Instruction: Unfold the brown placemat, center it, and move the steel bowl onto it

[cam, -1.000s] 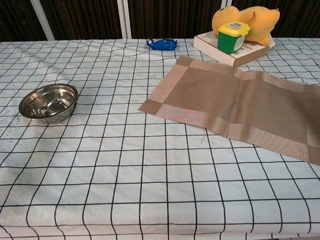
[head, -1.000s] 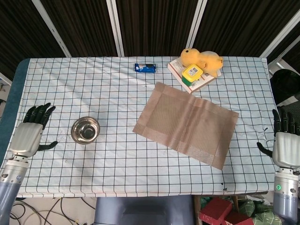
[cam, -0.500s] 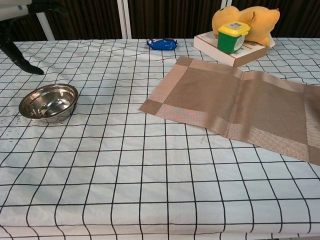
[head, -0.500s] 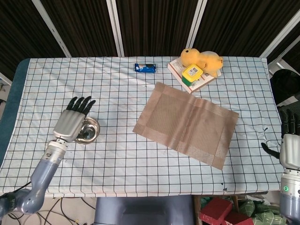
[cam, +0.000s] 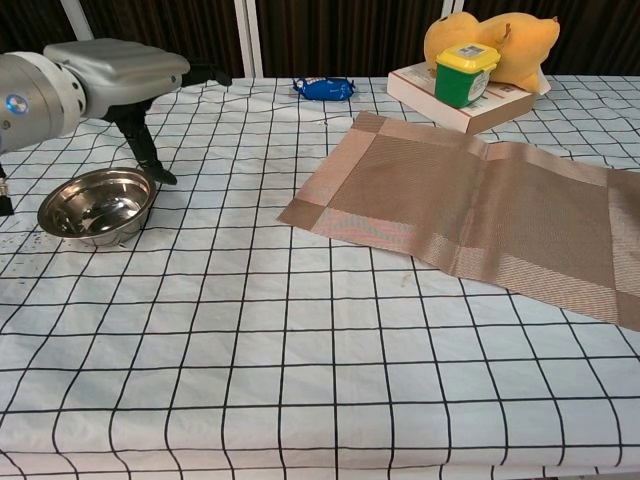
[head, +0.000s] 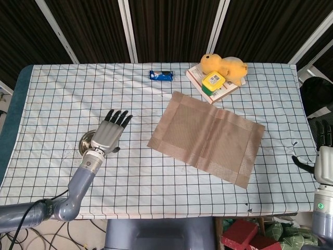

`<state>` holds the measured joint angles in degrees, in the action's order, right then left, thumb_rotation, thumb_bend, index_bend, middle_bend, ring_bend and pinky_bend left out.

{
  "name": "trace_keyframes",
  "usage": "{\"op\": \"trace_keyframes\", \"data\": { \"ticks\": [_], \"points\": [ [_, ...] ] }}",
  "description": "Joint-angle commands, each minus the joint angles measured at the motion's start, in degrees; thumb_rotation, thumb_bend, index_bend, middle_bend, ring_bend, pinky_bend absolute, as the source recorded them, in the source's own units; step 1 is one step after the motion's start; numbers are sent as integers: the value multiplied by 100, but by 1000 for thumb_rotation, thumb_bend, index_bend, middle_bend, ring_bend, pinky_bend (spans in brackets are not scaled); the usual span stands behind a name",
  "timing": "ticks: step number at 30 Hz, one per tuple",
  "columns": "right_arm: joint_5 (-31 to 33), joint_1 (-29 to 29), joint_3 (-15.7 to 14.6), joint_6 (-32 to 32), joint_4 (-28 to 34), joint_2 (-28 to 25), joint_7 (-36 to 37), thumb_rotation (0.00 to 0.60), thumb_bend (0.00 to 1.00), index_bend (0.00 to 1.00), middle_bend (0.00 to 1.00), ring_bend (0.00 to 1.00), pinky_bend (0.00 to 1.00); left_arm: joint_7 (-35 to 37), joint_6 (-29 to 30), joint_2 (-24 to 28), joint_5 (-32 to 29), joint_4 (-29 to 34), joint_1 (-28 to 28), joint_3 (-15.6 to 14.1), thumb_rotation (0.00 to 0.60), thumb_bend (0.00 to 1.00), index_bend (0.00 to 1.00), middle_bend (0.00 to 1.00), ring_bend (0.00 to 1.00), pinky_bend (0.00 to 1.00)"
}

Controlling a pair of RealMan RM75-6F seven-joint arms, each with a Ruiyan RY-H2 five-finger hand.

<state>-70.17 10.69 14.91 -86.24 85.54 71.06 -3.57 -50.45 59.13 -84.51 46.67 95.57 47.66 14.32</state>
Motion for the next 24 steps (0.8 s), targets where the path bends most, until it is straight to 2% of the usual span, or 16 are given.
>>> {"op": "trace_keyframes", "data": {
  "ticks": [1,15,24],
  "points": [
    [-50,-9,-5,-21,-42,34,49,600,47,0,0,0,157,-97,-82,-164,-174,-242,190,-57,600,10,20,0,0,0],
    [-98,1,5,163,-130,17,289,600,22,0,0,0,157,-219,-375,-689,-540,-1089,765,-247,600,10,31,1,0,0],
    [-20,-2,44,276,-86,-8,405,600,21,0,0,0,157,-233,-417,-1343,-596,-1811,1101,-241,600,48,31,2,0,0]
  ]
}}
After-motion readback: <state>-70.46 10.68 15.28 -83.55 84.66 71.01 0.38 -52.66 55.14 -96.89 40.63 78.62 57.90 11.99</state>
